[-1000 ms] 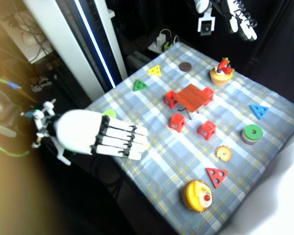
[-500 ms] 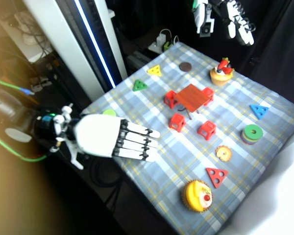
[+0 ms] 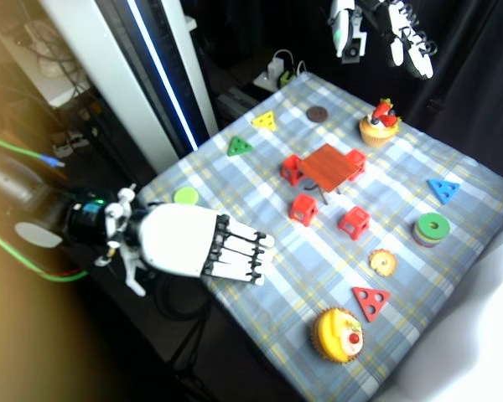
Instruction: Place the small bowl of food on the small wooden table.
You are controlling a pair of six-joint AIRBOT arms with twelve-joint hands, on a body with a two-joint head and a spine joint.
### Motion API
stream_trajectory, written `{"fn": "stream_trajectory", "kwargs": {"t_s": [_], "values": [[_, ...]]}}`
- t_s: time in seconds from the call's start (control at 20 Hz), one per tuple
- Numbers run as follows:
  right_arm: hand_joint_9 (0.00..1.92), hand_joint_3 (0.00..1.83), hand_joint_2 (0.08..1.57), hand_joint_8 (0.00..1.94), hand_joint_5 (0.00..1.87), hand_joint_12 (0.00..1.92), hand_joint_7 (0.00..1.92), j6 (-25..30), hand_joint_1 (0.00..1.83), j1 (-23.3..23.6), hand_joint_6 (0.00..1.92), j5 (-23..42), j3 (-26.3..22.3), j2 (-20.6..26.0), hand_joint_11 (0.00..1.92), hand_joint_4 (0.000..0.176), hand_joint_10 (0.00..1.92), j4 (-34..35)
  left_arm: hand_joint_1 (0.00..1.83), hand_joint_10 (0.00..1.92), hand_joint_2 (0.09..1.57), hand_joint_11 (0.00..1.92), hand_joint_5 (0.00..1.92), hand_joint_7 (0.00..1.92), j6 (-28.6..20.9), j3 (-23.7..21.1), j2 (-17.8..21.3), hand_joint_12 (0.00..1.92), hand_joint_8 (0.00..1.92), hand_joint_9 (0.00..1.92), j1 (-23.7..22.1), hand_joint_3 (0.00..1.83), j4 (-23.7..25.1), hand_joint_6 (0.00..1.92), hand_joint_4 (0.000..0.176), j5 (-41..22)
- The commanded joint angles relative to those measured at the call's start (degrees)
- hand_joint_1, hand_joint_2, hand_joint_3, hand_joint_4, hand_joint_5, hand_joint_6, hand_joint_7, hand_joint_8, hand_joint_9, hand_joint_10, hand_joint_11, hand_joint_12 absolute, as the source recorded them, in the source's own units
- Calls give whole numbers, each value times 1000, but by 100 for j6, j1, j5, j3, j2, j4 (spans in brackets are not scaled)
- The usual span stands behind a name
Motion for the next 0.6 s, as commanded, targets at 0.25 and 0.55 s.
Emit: {"fn": "stream_trajectory", "kwargs": {"t_s": [0.25, 0.55], "values": [[862, 0, 985, 40, 827, 1094, 949, 8, 1136, 81, 15, 603, 46, 25, 301, 0, 77, 117, 506, 0, 1284, 0, 291, 191, -73, 28, -40, 76, 4, 147, -60, 1, 66, 1, 110, -712], [1004, 1, 1137, 1087, 927, 1365, 932, 7, 1201, 89, 1042, 604, 45, 25, 497, 29, 152, 117, 457, 1, 1288, 0, 268, 212, -75, 31, -39, 189, 1, 168, -60, 0, 65, 0, 130, -710]]}}
